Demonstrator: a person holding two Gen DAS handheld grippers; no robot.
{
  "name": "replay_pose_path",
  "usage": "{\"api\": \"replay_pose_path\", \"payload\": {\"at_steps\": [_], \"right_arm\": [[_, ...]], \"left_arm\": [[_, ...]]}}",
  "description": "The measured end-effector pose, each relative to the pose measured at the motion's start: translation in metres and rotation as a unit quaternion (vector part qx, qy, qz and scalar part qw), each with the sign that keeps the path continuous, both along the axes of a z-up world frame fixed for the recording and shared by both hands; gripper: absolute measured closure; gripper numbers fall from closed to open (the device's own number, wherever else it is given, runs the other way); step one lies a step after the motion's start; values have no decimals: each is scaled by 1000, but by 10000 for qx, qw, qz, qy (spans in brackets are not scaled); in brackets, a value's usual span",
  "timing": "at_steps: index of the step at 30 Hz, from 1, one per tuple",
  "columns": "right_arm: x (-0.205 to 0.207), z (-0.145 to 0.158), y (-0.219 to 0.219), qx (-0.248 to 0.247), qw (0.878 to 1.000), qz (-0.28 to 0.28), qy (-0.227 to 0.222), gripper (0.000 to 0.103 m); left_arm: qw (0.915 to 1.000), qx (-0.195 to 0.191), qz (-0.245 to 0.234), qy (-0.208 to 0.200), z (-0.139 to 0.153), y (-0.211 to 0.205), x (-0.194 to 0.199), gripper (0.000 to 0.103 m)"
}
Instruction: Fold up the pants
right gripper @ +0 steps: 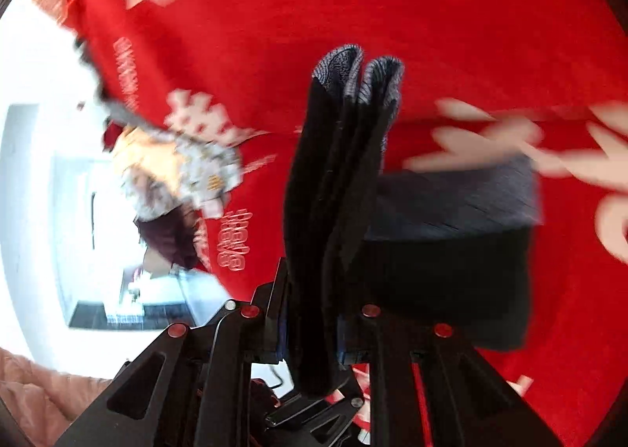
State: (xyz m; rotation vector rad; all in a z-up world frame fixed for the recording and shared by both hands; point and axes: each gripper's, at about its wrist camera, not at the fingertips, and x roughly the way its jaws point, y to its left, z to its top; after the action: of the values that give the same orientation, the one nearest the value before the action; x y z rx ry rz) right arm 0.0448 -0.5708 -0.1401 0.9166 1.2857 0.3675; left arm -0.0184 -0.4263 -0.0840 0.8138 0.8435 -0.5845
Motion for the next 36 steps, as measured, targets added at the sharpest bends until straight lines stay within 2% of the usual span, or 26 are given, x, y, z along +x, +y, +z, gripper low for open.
{"api": "replay_pose_path", "payload": {"at_steps": [2,4,5,7,9,11,14,17,19,21,22,23,24,25,26,28,30,31,33,35,36], "right_arm": [[-8,-35,-7,-116,9995,-136,271,84],[-15,-62,-10,-136,9985,-216,488,84],[-17,-67,-11,-54,9984,-276,483,84],[-17,-68,-9,-37,9985,-379,401,81],[-17,-66,-8,-144,9983,-384,406,80],[-16,-61,-7,-450,9974,-338,456,80],[-21,-52,-6,-861,9937,-326,645,80],[-27,-35,-6,-1661,9831,-382,669,78],[-32,-16,-11,-1949,9786,-442,495,77],[-28,-4,-14,-2055,9772,-440,312,77],[-24,-1,-12,-2040,9777,-422,257,67],[-17,-1,-12,-1979,9791,-405,222,47],[-9,-4,-12,-1899,9808,-393,218,42],[0,-9,-4,-1816,9824,-347,258,41],[11,-18,-3,-1728,9840,-276,324,41],[28,-31,5,-1749,9835,-206,409,48],[43,-45,10,-1841,9811,-41,601,82],[47,-46,15,-2070,9760,113,672,90],[44,-41,28,-2488,9654,474,627,91],[30,-49,36,-2791,9550,679,743,91],[25,-54,35,-2790,9547,658,796,91]], "left_arm": [[9991,230,-52,342,-25,-8,1,68],[9985,383,-91,383,-34,-3,1,66],[9985,372,-129,369,-32,1,2,59],[9980,215,-259,537,-20,18,4,52],[9969,70,-246,749,-7,34,9,40],[9956,-197,-125,907,13,58,16,39],[9928,-439,379,1046,31,97,45,39],[9867,-349,1182,1057,24,138,88,39],[9759,-307,1787,1211,12,163,124,39],[9624,-483,2272,1408,5,186,147,39],[9524,-660,2506,1605,0,197,163,39],[9450,-766,2660,1741,-4,202,171,39],[9362,-887,2799,1930,-9,207,174,39],[9274,-1001,2885,2162,-17,211,180,39],[9238,-1047,2933,2226,-21,212,184,39],[9266,-1052,2854,2212,-27,203,185,39],[9305,-920,2809,2162,-33,200,187,39],[9290,-905,2843,2191,-37,200,185,39],[9282,-871,2855,2222,-43,197,176,39],[9362,-691,2731,2103,-51,190,167,39],[9388,-649,2708,2028,-51,188,165,39]]}}
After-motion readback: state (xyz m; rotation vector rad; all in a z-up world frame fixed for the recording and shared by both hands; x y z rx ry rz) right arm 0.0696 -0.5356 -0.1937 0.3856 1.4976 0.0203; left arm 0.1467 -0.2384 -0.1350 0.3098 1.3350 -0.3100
